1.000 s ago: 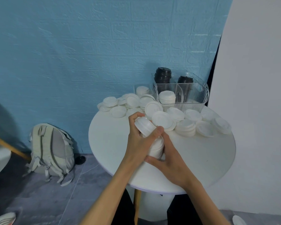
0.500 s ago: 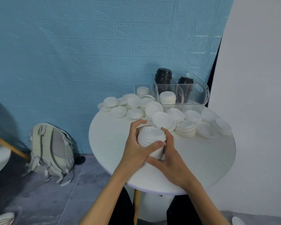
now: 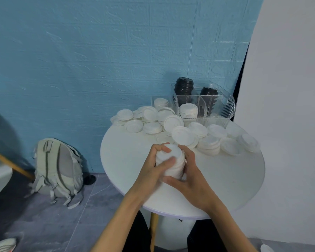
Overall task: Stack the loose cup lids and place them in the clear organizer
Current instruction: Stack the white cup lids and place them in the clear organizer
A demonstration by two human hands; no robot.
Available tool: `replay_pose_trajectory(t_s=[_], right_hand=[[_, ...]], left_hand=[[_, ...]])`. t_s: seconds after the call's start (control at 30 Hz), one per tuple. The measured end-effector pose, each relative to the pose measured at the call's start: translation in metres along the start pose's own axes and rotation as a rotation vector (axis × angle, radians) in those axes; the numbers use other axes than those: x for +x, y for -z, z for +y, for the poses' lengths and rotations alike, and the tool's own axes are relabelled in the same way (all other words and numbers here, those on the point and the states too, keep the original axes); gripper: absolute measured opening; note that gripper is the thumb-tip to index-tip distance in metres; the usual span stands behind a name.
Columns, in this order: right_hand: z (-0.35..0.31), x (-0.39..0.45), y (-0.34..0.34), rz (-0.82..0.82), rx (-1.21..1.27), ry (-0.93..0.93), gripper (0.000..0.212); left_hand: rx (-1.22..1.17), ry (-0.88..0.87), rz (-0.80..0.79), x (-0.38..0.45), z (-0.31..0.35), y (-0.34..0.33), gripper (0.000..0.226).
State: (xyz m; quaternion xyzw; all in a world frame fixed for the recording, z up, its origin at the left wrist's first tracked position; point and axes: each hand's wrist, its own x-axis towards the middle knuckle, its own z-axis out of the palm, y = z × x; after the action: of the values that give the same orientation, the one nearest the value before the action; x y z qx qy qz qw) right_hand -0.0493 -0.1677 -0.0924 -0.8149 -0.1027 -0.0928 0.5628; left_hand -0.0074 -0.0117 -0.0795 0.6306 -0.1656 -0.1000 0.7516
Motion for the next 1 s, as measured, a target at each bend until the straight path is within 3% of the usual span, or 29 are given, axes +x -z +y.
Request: replay_pose_trajectory(t_s=[0.1,0.2,0.47,0.9,1.0], right_hand=[[0.003,0.001,0.0,-0.015,0.073,-0.024,0.082],[0.002,0.002,0.003,-0.022,0.187,-0.069,0.064],[-0.001,0.01,0.005,0.15,0.383,-0.164,0.022],[-0.001,0.012,0.001,0.203,0.294,-0.098,0.027],[0.0,0.008,0.003,0.179,0.285,-0.084,0.029]], left_hand=[[0.013,0.015,0.066,0.003,0.001,-0.006,0.029],[-0.016,0.026,0.092,0.003,-0.001,-0.011,0.033],[-0.1,-0.01,0.239,0.003,-0.006,-0.025,0.016],[-0.054,0.024,0.217,-0.004,-0.001,-0.027,0.018],[0.019,-0.003,0.185,-0.006,0.0,-0.023,0.03]])
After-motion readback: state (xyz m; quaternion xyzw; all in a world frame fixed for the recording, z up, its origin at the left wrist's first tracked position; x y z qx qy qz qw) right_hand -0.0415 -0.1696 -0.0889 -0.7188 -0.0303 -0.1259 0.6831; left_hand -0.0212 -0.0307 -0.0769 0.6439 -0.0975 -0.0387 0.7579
